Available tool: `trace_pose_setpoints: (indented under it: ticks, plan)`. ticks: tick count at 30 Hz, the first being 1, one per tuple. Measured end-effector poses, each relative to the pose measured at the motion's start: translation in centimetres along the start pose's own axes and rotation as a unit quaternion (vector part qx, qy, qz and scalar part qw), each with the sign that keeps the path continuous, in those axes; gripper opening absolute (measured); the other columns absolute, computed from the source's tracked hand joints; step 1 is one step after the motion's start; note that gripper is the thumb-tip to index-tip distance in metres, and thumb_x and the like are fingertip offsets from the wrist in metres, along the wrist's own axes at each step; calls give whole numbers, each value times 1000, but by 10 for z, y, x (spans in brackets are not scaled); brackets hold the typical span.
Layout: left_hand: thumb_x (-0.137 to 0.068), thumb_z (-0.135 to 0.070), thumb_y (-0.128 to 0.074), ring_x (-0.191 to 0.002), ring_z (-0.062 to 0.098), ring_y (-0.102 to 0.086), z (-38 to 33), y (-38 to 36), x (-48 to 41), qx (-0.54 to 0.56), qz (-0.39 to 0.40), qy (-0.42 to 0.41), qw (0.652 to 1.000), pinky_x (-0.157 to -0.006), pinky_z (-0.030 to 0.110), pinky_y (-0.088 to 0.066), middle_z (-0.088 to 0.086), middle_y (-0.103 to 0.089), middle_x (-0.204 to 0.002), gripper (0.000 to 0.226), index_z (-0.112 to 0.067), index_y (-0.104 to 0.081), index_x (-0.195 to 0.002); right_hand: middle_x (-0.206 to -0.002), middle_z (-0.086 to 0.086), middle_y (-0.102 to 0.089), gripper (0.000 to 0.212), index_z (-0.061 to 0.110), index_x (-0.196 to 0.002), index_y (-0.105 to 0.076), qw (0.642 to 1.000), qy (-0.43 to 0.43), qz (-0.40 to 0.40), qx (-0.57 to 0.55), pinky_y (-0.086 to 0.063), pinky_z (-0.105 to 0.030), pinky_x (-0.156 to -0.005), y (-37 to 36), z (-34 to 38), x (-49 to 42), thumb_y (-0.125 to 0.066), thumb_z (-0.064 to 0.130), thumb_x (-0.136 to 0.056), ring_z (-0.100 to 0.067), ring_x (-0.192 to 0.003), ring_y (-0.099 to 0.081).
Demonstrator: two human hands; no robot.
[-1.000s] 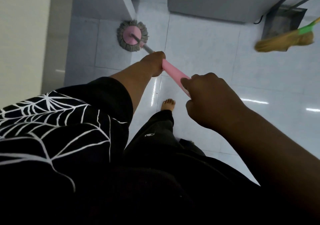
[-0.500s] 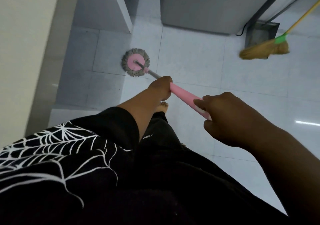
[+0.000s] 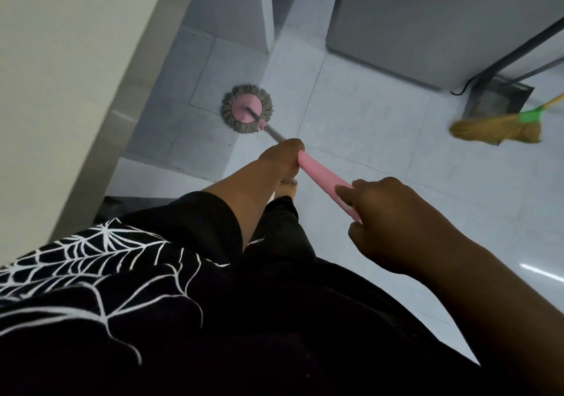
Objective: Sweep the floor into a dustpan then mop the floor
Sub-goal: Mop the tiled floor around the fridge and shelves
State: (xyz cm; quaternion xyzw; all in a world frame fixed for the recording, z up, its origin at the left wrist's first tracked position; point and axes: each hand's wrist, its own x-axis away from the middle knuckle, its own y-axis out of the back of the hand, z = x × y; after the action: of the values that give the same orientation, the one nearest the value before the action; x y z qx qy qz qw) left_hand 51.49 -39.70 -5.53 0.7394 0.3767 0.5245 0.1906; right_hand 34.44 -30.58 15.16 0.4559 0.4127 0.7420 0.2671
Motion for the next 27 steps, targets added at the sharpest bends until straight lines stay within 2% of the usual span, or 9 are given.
trace_pose_setpoints:
  ticks: [2, 4, 8, 13, 17, 19, 22, 24, 27]
  plan:
    - [-91, -10, -49, -91, 26, -62, 8, 13, -18, 7, -5, 1, 1000, -76, 36, -51, 6, -61, -108, 29, -17, -49, -120, -82, 4, -46, 32, 20, -119, -54, 1000, -1, -5, 3, -14, -15, -48, 12, -5, -20, -54, 21, -87, -16, -68, -46]
    - [-91, -11, -49, -89, 25, -61, 17, 28, -41, 12, -18, 1, 1000, -76, 36, -51, 8, -61, -108, 29, -19, -48, -119, -85, 2, -50, 33, 20, -119, -53, 1000, 2, -1, 7, -14, -16, -48, 22, -7, -45, -54, 21, -86, -17, -69, -46]
    - [-91, -12, -52, -89, 24, -58, 45, 61, -87, 4, -25, 8, 1000, -73, 34, -44, 6, -59, -111, 29, -18, -48, -119, -82, 2, -40, 29, 16, -114, -53, 1000, 11, 5, 8, -12, -18, -47, 36, -5, -104, -55, 18, -85, -17, -64, -38]
    - [-91, -12, -54, -100, 29, -62, 81, 112, -136, -17, -30, 23, 999, -75, 34, -43, 11, -61, -115, 25, -15, -49, -115, -78, -4, -47, 23, 9, -103, -56, 1000, 20, -4, 1, -18, -22, -45, 52, 3, -178, -58, 11, -80, -21, -62, -46]
    - [-91, -16, -57, -101, 31, -62, 100, 141, -160, -45, -27, 34, 998, -76, 36, -44, 13, -61, -116, 26, -15, -48, -116, -76, -6, -46, 51, 6, -129, -45, 1000, 23, -11, -11, -31, -27, -49, 61, 13, -218, -60, 5, -80, -23, -63, -47]
    - [-90, -17, -57, -103, 31, -61, 105, 148, -165, -46, -25, 38, 998, -77, 36, -43, 13, -61, -118, 28, -15, -48, -117, -74, -5, -43, 53, 7, -130, -43, 999, 23, -17, -17, -36, -28, -51, 64, 15, -226, -59, 4, -80, -23, -61, -46]
    - [-91, -15, -56, -106, 31, -60, 106, 148, -161, -37, -30, 45, 998, -81, 35, -44, 12, -60, -122, 31, -14, -49, -121, -75, -6, -45, 49, 6, -127, -45, 999, 31, -12, -10, -35, -28, -50, 64, 17, -222, -59, 4, -80, -24, -63, -49]
    - [-93, -16, -54, -109, 30, -59, 103, 142, -152, -28, -34, 57, 997, -86, 36, -45, 10, -59, -123, 31, -16, -49, -124, -78, -8, -48, 36, 4, -116, -52, 999, 40, 1, -2, -32, -26, -47, 60, 20, -211, -59, 5, -81, -24, -64, -52]
    - [-94, -15, -52, -103, 29, -59, 95, 125, -131, -23, -30, 46, 998, -84, 36, -46, 12, -59, -121, 28, -14, -49, -122, -82, -8, -53, 28, 5, -109, -55, 999, 48, 15, 10, -38, -28, -51, 50, 24, -188, -58, 6, -81, -23, -66, -54]
